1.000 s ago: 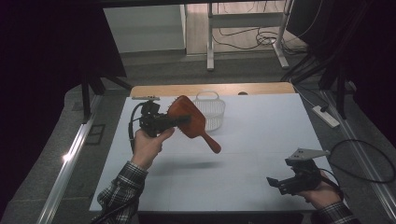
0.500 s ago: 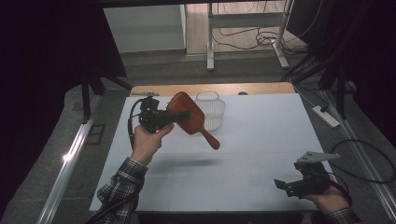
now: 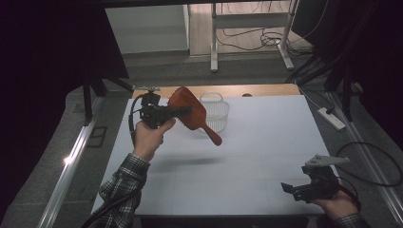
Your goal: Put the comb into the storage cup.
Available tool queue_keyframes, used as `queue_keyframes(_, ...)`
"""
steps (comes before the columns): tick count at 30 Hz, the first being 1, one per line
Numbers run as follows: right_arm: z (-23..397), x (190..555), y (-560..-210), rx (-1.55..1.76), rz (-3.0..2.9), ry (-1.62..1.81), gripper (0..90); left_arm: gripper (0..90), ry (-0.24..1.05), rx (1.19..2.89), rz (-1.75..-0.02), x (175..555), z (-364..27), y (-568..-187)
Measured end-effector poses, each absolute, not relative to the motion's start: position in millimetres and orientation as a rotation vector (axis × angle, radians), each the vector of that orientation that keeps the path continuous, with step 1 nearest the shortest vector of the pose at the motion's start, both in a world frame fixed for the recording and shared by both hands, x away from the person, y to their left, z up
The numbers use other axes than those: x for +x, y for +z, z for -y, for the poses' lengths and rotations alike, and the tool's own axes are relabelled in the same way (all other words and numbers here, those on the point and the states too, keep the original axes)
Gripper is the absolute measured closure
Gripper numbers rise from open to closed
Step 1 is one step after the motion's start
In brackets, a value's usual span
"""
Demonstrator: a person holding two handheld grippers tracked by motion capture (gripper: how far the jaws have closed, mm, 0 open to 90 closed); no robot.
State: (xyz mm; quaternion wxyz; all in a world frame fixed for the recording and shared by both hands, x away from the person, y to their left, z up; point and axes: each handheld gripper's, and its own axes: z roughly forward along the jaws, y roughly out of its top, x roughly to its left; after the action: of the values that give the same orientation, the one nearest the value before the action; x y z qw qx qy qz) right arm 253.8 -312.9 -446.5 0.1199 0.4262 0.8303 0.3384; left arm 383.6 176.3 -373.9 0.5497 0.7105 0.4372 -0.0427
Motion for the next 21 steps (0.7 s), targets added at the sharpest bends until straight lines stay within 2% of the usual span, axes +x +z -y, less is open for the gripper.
queue_keyframes(21,312.9,252.6,-446.3,1.227,-2.436,0.991,0.0,53.1,-0.055,1.64,-1.094,405.5,-185.2,-357.0)
